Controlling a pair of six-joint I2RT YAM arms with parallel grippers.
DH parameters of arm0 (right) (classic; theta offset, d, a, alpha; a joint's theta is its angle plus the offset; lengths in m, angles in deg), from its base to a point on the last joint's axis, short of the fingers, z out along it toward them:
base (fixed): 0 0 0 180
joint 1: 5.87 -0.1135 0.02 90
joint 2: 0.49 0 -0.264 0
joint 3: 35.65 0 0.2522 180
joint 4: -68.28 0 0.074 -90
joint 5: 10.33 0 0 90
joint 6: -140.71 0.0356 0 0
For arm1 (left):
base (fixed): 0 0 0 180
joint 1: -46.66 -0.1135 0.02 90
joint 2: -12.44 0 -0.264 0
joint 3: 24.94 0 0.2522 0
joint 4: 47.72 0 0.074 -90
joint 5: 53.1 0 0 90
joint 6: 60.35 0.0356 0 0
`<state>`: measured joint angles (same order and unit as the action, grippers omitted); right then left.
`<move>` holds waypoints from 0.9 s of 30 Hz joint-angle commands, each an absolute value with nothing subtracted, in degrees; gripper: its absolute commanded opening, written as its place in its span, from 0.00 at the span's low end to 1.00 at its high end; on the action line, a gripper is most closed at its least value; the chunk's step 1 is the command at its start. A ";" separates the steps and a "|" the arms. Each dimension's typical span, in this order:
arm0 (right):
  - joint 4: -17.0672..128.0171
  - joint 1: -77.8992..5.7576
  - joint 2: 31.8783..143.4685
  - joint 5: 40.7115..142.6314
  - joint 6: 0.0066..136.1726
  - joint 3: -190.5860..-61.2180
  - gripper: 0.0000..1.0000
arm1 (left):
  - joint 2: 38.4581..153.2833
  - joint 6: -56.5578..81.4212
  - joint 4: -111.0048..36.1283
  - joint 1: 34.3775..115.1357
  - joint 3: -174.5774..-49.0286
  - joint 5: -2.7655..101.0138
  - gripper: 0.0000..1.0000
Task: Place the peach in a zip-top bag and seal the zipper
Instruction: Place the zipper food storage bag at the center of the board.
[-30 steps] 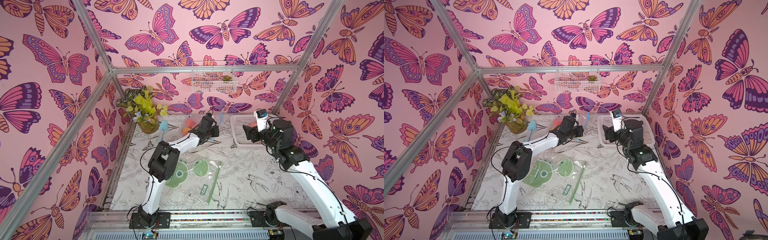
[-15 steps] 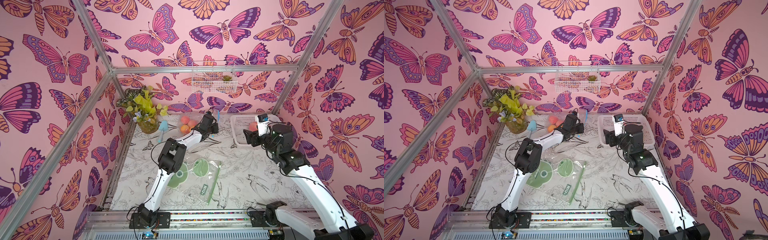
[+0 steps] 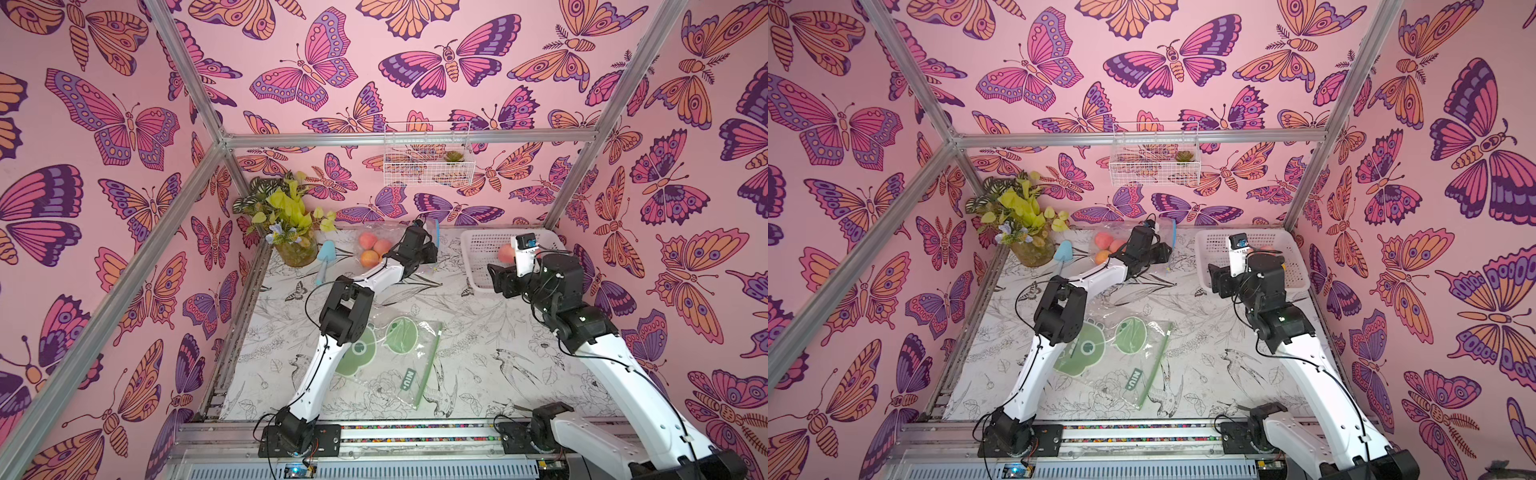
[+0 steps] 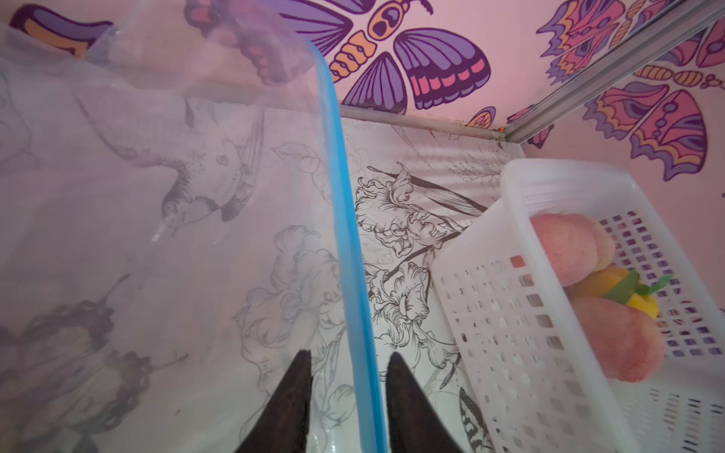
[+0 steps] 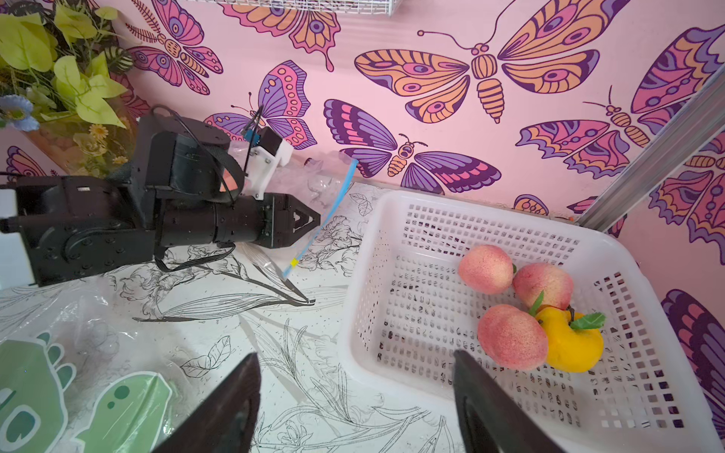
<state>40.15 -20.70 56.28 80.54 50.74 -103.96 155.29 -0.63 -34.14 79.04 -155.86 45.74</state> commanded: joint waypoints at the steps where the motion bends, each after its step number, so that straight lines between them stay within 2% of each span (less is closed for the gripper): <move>1: 39.95 -21.07 55.67 79.66 51.57 -103.12 0.77 | 152.64 0.11 -33.35 77.73 -156.04 49.24 0.55; 6: 40.33 -21.10 55.85 79.32 51.65 -102.52 0.77 | 145.92 1.54 -33.51 77.22 -151.09 50.13 0.75; 9: 40.29 -21.09 55.87 79.11 51.72 -102.33 0.77 | 140.97 2.48 -34.80 77.16 -146.12 50.71 0.80; 22: 37.74 -21.07 55.07 77.71 56.05 -101.78 0.77 | 113.20 2.77 -36.24 77.16 -115.56 49.48 0.81; 27: 34.12 -21.07 54.15 81.43 58.57 -101.98 0.77 | 102.64 2.83 -31.36 77.58 -103.82 47.98 0.79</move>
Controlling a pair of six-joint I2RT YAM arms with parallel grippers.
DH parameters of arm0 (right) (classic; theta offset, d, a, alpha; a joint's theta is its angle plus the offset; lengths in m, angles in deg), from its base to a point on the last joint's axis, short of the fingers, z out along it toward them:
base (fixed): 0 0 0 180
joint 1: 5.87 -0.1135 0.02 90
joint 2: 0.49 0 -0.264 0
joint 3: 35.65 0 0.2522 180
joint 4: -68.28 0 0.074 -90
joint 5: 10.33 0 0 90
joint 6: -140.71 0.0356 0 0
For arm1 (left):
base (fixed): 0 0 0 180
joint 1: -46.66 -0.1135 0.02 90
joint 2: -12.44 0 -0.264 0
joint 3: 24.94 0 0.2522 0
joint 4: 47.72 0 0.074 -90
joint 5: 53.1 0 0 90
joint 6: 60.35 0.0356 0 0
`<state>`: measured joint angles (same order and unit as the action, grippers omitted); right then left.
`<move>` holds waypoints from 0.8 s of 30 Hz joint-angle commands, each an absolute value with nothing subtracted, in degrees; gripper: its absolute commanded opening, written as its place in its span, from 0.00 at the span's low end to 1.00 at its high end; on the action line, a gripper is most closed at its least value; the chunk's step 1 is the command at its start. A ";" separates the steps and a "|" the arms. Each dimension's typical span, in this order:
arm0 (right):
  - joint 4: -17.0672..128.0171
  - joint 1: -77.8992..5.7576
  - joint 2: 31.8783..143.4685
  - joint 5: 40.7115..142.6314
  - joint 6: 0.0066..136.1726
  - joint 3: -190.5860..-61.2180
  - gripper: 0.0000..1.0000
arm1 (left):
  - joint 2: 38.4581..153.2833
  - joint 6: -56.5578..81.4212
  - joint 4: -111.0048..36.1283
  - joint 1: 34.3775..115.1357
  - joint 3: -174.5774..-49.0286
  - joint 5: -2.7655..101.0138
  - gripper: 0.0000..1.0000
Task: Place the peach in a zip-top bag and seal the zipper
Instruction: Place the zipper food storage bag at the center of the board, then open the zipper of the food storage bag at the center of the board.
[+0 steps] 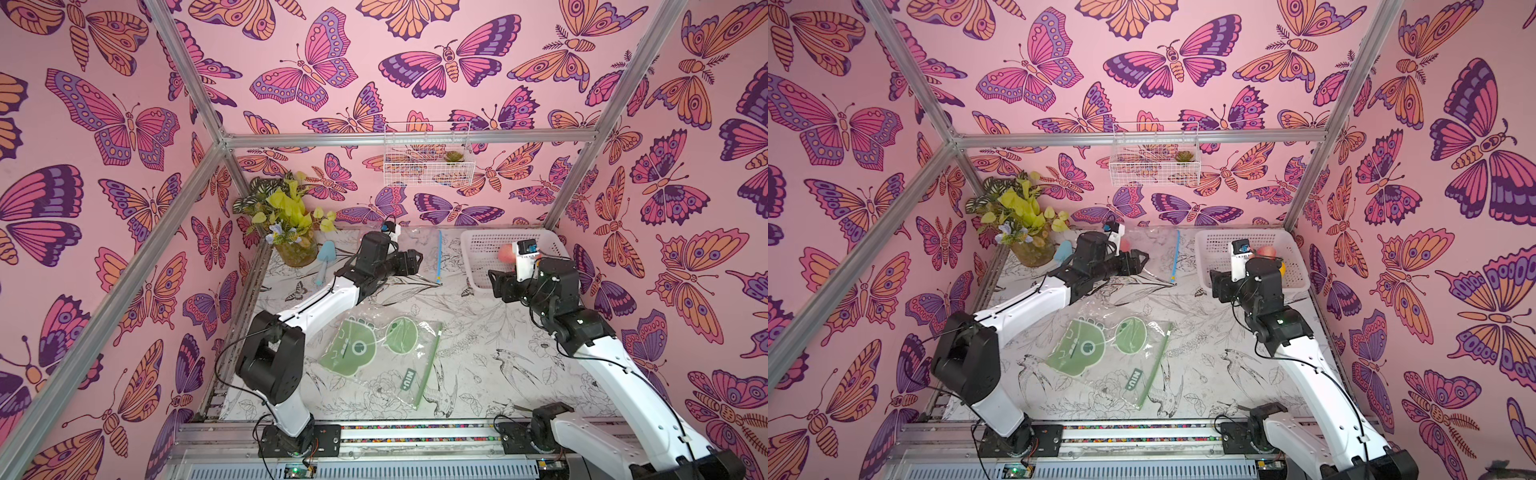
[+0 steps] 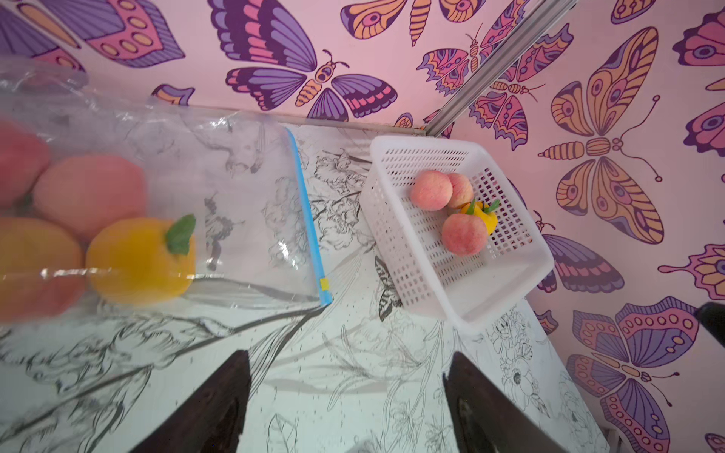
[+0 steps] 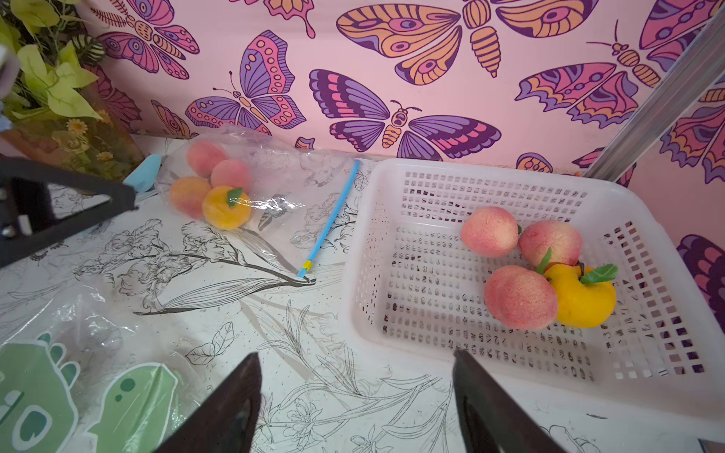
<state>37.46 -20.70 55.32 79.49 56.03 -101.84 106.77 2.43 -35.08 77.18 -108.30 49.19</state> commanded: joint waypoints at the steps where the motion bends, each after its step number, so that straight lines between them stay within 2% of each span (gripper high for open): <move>1: 33.45 -21.13 53.93 82.34 58.89 -101.69 0.77 | 100.84 2.99 -30.39 77.84 -101.91 47.88 0.79; 7: 32.97 -21.08 51.78 91.66 63.15 -97.56 0.76 | 90.63 5.52 -20.85 79.49 -92.26 46.54 0.79; 13: 33.77 -22.56 51.54 100.32 69.30 -92.00 0.74 | 82.92 5.25 -17.44 81.01 -83.56 47.60 0.76; 19: 38.76 -30.39 53.82 97.91 74.76 -85.46 0.72 | 87.19 5.48 -17.87 82.34 -80.69 51.29 0.68; 24: 44.43 -33.48 59.84 98.21 80.36 -82.16 0.66 | 94.78 3.28 -19.87 83.65 -80.39 53.57 0.53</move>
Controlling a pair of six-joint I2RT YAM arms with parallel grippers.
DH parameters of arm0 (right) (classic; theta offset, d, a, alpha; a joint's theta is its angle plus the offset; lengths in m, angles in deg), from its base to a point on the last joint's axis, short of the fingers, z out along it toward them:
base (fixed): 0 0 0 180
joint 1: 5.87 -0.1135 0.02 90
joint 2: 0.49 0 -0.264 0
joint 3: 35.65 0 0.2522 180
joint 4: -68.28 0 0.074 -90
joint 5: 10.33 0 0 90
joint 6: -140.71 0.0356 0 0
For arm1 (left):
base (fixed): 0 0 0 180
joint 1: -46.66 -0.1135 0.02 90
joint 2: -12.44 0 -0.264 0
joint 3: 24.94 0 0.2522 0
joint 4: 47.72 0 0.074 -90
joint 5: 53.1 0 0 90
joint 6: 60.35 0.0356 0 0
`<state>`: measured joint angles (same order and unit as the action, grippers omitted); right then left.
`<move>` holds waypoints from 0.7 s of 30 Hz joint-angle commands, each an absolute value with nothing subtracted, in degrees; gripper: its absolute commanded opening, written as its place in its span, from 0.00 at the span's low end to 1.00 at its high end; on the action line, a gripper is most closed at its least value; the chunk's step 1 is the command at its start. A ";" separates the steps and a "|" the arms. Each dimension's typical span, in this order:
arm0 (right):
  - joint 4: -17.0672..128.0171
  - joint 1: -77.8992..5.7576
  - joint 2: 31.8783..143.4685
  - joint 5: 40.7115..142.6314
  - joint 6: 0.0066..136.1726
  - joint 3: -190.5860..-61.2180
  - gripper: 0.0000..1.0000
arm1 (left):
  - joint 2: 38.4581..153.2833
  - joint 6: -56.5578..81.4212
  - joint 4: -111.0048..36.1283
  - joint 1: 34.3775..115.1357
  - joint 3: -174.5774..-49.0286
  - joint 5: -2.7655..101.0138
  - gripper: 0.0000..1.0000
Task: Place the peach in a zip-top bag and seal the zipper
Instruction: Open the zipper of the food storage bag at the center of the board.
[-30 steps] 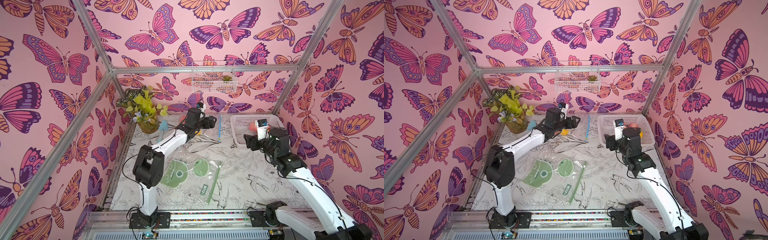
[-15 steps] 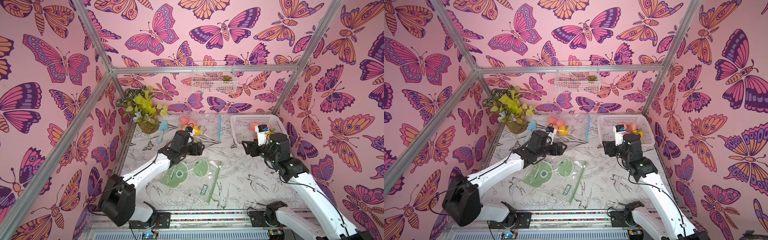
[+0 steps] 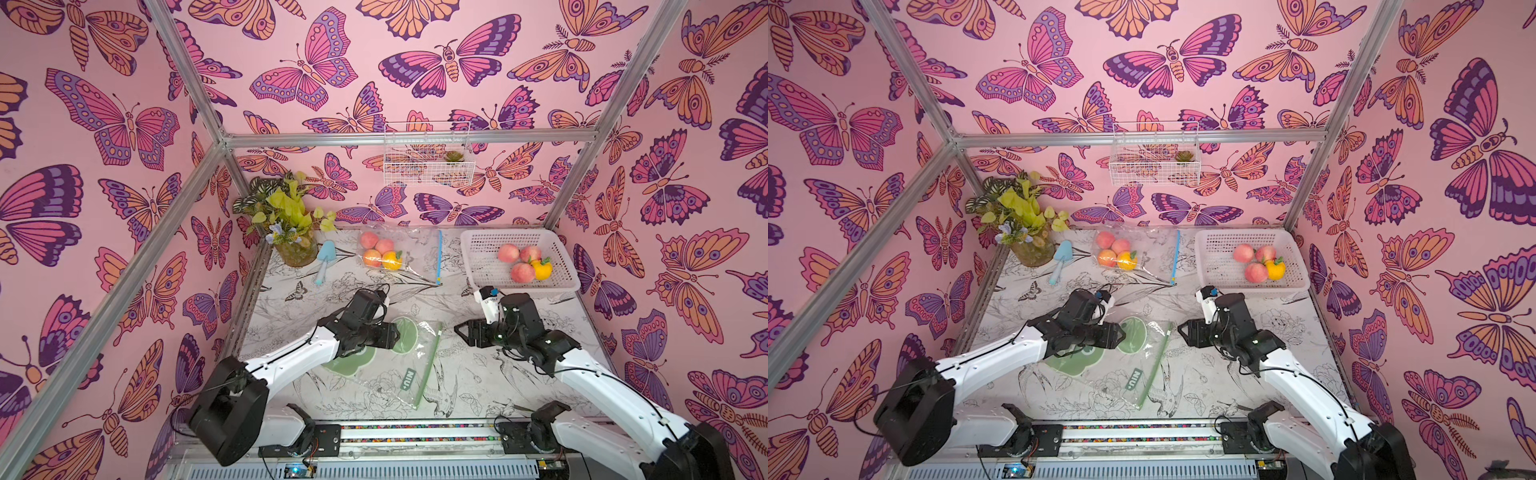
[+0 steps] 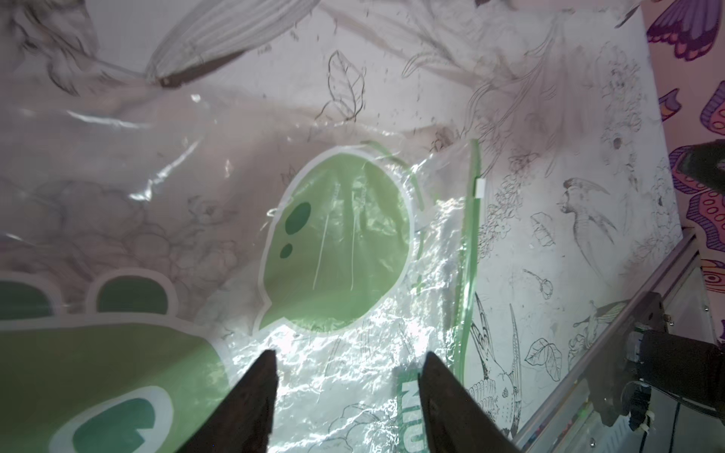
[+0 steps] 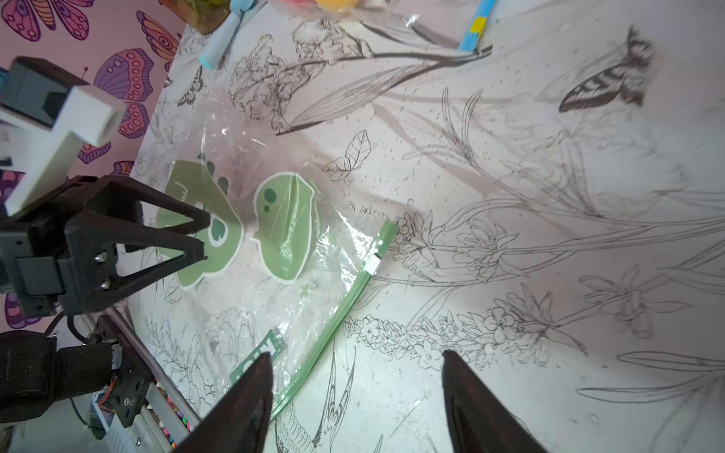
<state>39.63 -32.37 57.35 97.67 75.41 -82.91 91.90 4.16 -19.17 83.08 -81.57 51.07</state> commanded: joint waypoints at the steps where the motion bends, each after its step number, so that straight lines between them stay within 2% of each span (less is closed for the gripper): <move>1: 45.45 -33.82 61.10 98.81 81.22 -81.87 0.65 | 95.84 2.92 -20.57 83.91 -80.16 53.99 0.51; 6: 51.79 -36.50 68.47 100.88 86.42 -80.30 0.55 | 99.83 0.84 -23.66 84.96 -78.57 53.85 0.41; 11: 59.12 -37.83 73.12 100.43 92.35 -77.81 0.50 | 102.26 0.43 -23.91 85.66 -78.06 51.48 0.33; 16: 62.54 -38.65 76.06 101.82 94.84 -77.00 0.47 | 102.90 -0.03 -23.88 86.37 -77.26 49.80 0.32; 21: 67.52 -38.99 79.31 104.08 97.16 -75.78 0.40 | 103.00 -0.21 -23.85 86.56 -77.04 49.38 0.31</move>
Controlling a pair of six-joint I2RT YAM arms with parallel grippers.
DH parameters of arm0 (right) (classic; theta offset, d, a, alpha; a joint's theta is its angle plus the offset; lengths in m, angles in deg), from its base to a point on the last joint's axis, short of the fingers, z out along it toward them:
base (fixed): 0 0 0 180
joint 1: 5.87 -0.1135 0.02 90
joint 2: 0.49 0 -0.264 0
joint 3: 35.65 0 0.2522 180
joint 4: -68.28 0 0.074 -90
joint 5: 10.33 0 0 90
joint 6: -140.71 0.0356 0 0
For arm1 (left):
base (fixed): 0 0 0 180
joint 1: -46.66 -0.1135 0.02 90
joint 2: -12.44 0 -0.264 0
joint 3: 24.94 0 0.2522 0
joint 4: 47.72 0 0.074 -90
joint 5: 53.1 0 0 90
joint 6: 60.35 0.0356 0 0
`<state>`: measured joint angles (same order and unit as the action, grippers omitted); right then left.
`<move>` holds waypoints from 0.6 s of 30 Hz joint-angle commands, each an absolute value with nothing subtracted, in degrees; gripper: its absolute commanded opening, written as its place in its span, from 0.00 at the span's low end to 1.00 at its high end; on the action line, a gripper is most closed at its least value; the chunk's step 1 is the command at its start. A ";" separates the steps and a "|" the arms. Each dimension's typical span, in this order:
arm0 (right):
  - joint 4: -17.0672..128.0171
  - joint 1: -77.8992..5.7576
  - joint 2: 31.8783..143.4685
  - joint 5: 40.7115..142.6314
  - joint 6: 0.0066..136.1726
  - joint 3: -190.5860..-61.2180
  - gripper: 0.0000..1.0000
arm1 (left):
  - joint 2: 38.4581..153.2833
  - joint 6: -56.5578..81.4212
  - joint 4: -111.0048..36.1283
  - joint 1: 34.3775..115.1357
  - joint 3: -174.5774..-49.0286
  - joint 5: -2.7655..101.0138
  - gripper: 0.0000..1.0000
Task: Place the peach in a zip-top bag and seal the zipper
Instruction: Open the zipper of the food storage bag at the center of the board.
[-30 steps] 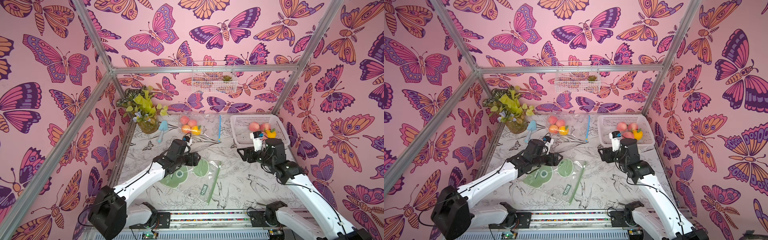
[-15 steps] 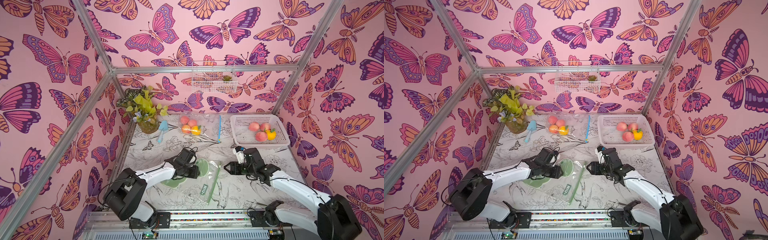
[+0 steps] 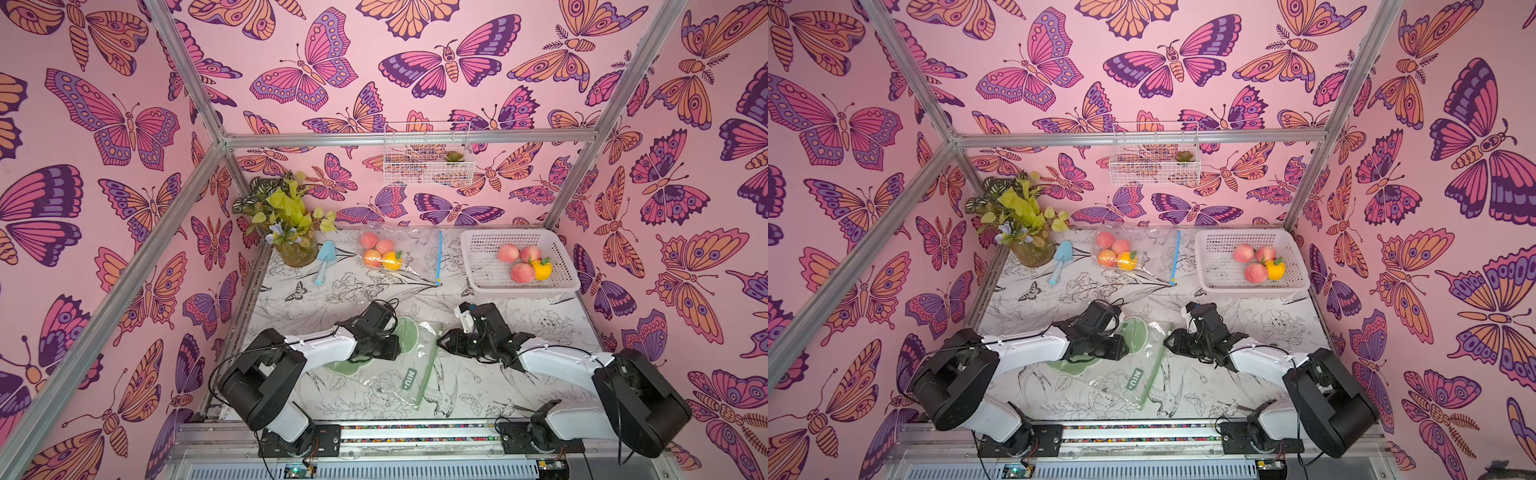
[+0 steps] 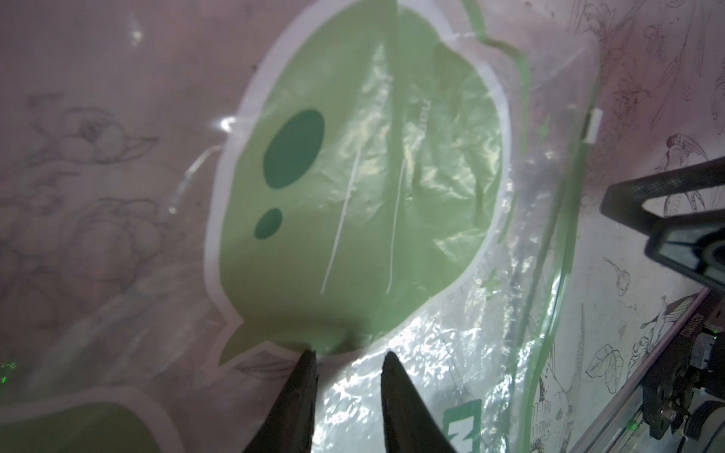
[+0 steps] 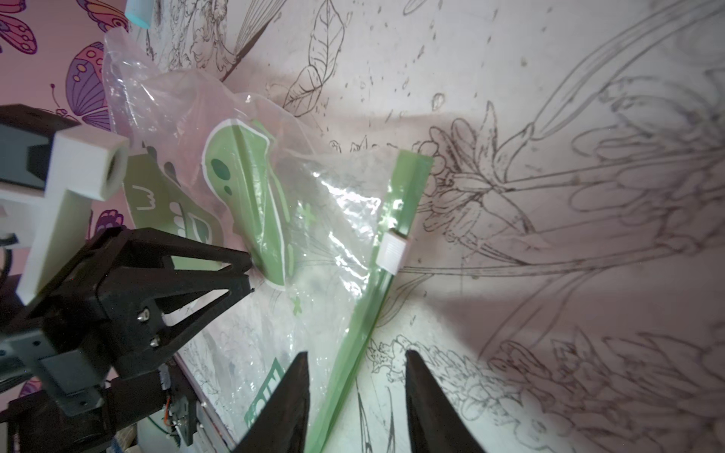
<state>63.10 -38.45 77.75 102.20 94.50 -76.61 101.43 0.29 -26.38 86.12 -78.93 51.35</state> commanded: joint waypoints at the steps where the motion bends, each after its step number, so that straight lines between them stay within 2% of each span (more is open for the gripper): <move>1: 68.40 -39.14 80.17 104.39 97.73 -75.69 0.40 | 103.02 -0.25 -23.88 86.56 -76.94 49.25 0.31; 18: 74.04 -40.85 84.85 106.92 100.45 -75.97 0.38 | 103.33 -0.45 -23.93 86.87 -76.84 48.66 0.30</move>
